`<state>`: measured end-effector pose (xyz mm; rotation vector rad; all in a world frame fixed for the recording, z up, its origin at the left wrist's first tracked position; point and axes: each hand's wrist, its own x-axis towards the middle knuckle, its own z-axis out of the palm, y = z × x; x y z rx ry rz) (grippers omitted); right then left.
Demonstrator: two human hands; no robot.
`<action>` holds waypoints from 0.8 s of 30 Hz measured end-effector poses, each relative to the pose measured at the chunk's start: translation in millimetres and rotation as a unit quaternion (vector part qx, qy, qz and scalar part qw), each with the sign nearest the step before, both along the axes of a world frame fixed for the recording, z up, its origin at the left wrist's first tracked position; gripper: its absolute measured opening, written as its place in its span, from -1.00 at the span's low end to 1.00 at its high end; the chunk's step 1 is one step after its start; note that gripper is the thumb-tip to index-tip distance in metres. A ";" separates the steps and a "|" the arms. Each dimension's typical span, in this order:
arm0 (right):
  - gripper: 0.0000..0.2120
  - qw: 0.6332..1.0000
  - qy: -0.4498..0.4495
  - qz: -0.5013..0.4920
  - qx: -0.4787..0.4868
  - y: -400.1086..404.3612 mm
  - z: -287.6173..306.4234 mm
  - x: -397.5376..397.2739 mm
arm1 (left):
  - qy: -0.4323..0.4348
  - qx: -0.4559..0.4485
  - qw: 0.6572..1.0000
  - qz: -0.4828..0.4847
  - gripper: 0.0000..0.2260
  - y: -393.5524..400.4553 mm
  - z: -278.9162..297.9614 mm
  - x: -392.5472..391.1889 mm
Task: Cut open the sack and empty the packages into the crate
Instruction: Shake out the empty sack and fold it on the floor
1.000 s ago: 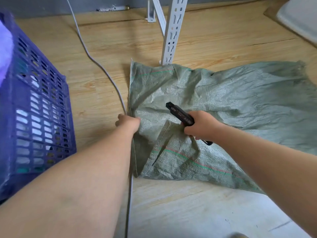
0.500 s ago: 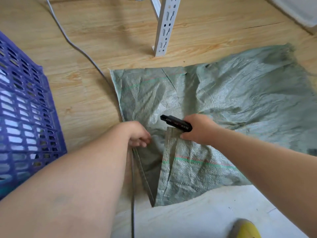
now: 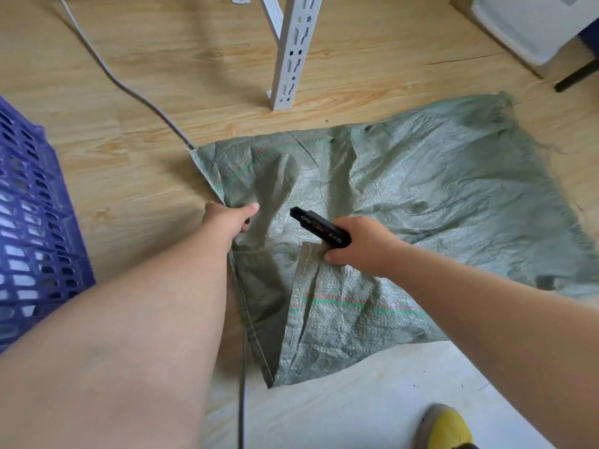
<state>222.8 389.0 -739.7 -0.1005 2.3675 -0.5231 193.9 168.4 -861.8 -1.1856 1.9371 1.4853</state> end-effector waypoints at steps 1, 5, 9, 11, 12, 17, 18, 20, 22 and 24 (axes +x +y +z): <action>-0.83 1.000 -0.007 -0.003 -0.007 -0.2 2.0 0.6 | 0.001 0.017 0.999 -0.035 -0.32 -1.3 1.2 -0.6; -0.78 0.999 -0.012 -0.014 -0.029 -2.9 8.6 2.0 | -0.049 0.016 0.972 -0.229 -0.35 4.9 7.8 7.7; -0.76 0.999 0.000 -0.012 -0.035 -6.6 15.9 1.0 | -0.035 0.044 0.997 -0.043 -0.30 11.6 9.6 21.9; -0.75 0.999 0.013 -0.004 -0.035 -7.8 18.2 0.1 | -0.022 0.120 0.989 0.080 -0.26 10.2 13.5 21.7; -0.75 0.999 0.022 -0.003 -0.036 -7.9 18.8 -0.4 | -0.007 0.148 0.984 0.098 -0.29 10.3 17.0 18.9; -0.72 0.990 0.131 -0.008 -0.049 -3.8 24.5 -5.1 | 0.187 0.019 0.969 -0.160 -0.64 32.4 65.4 9.0; -0.67 0.986 0.159 -0.011 -0.056 -1.7 27.5 -7.4 | 0.218 -0.010 0.951 -0.218 -0.67 40.2 81.8 11.5; -0.62 0.980 0.181 -0.023 -0.082 3.0 36.3 -13.1 | 0.235 -0.008 0.926 -0.295 -0.70 53.0 111.8 18.7; -0.71 0.978 0.162 -0.051 -0.120 7.5 45.2 -17.5 | 0.201 0.124 0.925 -0.297 -0.70 56.5 135.1 24.8; -0.83 0.973 0.140 -0.085 -0.161 10.7 51.0 -21.9 | 0.148 0.303 0.904 -0.262 -0.72 52.2 155.3 26.9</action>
